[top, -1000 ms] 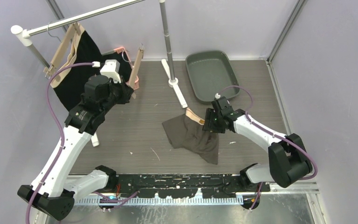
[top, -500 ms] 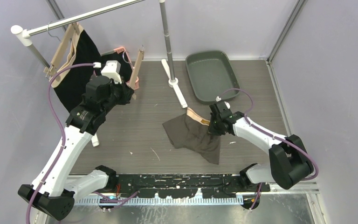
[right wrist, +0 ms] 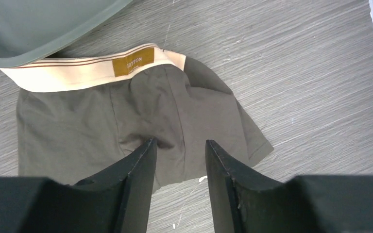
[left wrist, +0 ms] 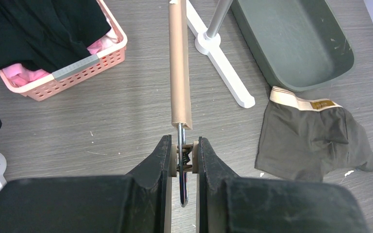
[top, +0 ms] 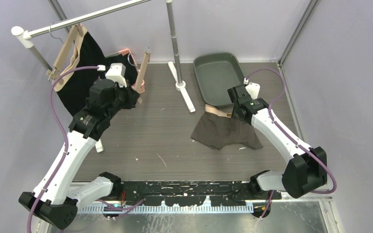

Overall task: Clip the underwear to the hanger
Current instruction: Flatten out the underwear at the center of the board, then pick up the underwear from the center of the board.

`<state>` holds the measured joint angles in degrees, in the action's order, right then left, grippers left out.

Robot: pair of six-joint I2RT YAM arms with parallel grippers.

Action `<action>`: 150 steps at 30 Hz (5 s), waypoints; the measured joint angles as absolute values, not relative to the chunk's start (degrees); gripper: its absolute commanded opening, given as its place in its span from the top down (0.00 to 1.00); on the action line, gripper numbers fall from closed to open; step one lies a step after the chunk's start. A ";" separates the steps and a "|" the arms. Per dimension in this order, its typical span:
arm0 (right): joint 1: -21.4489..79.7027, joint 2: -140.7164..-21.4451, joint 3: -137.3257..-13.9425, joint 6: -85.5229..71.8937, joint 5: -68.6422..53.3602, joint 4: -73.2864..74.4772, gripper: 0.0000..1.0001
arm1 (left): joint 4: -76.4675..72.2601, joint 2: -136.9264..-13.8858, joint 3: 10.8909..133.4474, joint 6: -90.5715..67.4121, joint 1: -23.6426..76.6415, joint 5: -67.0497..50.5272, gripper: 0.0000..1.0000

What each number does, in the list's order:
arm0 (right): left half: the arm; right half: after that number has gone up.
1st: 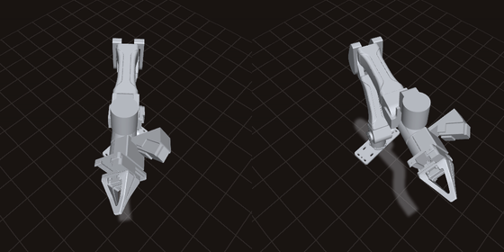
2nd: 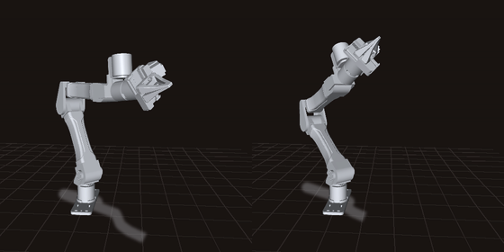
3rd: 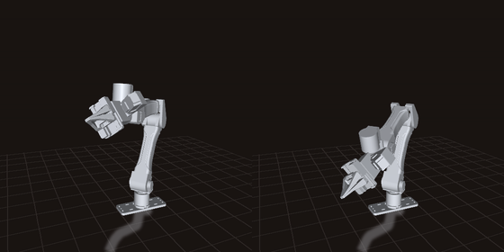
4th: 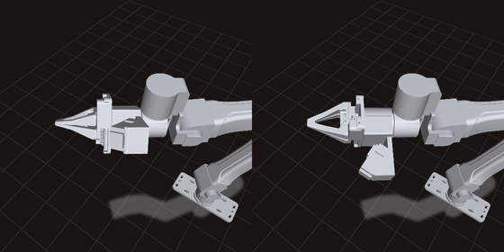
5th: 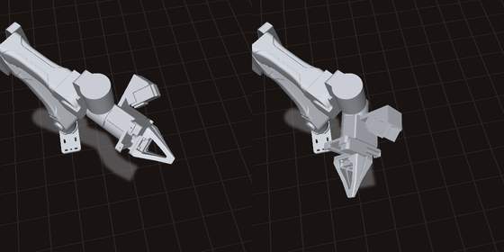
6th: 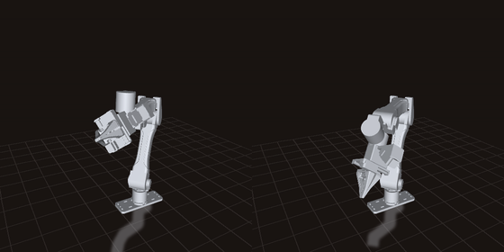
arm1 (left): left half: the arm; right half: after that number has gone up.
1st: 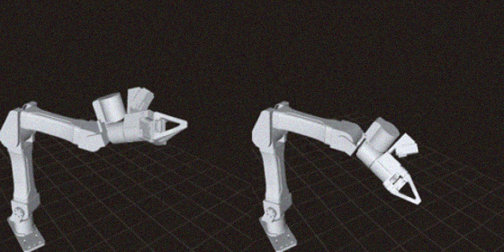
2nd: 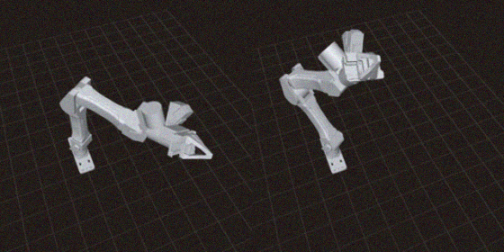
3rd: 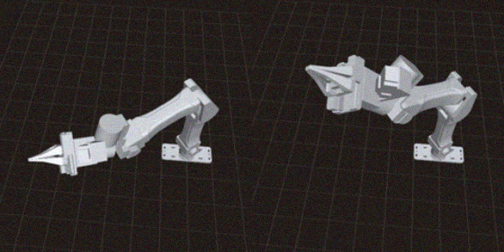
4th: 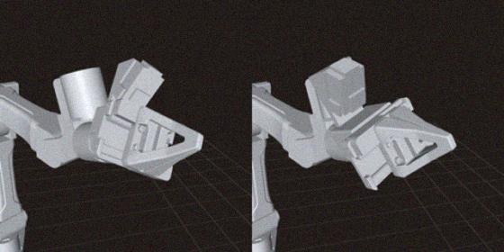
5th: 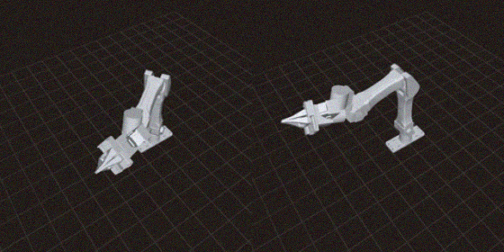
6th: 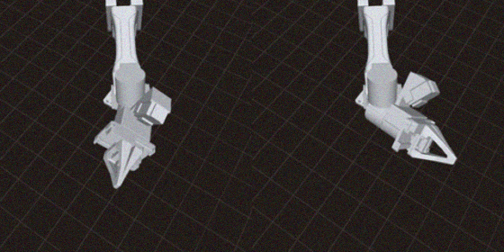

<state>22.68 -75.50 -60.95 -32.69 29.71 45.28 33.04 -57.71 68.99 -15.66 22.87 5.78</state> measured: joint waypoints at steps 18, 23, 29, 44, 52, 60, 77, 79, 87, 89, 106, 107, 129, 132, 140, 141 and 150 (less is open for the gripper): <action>38.20 -91.02 -65.30 -26.22 11.51 27.18 0.49 | 32.82 -57.23 68.12 -15.77 22.87 6.00 1.00; 38.50 -96.79 -65.32 -26.24 8.56 23.75 0.49 | 32.84 -57.23 68.12 -15.70 22.87 6.24 1.00; 38.52 -100.51 -65.47 -26.37 6.55 20.99 0.48 | 32.82 -57.23 68.12 -15.66 22.87 6.59 1.00; 38.54 -101.91 -60.99 -29.04 3.73 15.90 0.33 | 32.82 -57.14 68.03 -15.66 22.87 6.87 1.00; 38.52 -100.86 -58.52 -30.55 1.65 12.27 0.32 | 32.84 -57.08 67.99 -15.66 22.87 7.31 1.00; 39.48 -95.64 -51.40 -33.17 -1.98 8.40 0.32 | 32.86 -56.75 67.99 -15.68 22.87 7.42 1.00; 48.23 -73.65 -55.37 -34.83 5.43 24.97 0.18 | 32.86 -55.40 67.99 -16.36 22.87 7.68 1.00; 46.13 -75.24 -60.05 -33.45 6.37 24.88 0.18 | 32.86 -55.44 68.01 -16.82 22.87 7.49 1.00; 33.41 -83.61 -60.38 -31.97 8.49 24.10 0.18 | 32.82 -56.23 68.01 -17.39 22.87 6.59 1.00; 31.77 -84.97 -59.11 -31.57 8.80 24.25 0.17 | 32.80 -56.55 68.01 -17.41 22.87 6.20 1.00; 27.16 -90.00 -51.79 -23.44 6.66 14.63 0.14 | 31.48 -59.02 68.01 -17.47 22.87 5.45 1.00; 27.05 -90.56 -51.77 -23.05 6.66 14.28 0.14 | 31.46 -59.09 68.01 -17.47 22.87 5.39 1.00; 25.63 -98.41 -53.10 -18.28 5.02 4.71 0.37 | 31.46 -59.11 68.01 -17.58 22.87 5.61 1.00; 25.45 -98.78 -53.15 -18.33 5.26 4.05 0.46 | 31.46 -59.11 68.01 -17.56 22.87 5.87 1.00; 25.26 -99.15 -52.66 -18.83 6.72 3.20 0.67 | 31.46 -59.11 68.01 -17.54 22.87 6.22 1.00; 25.26 -99.15 -52.53 -18.94 6.90 3.03 0.70 | 31.48 -59.11 68.01 -17.54 22.87 6.22 1.00; 25.39 -94.39 -46.83 -19.70 4.49 0.60 0.99 | 31.48 -59.13 68.01 -17.39 22.87 6.22 1.00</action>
<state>25.39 -94.39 -46.83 -19.70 4.49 0.60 31.48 -59.13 68.01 -17.39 22.87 6.22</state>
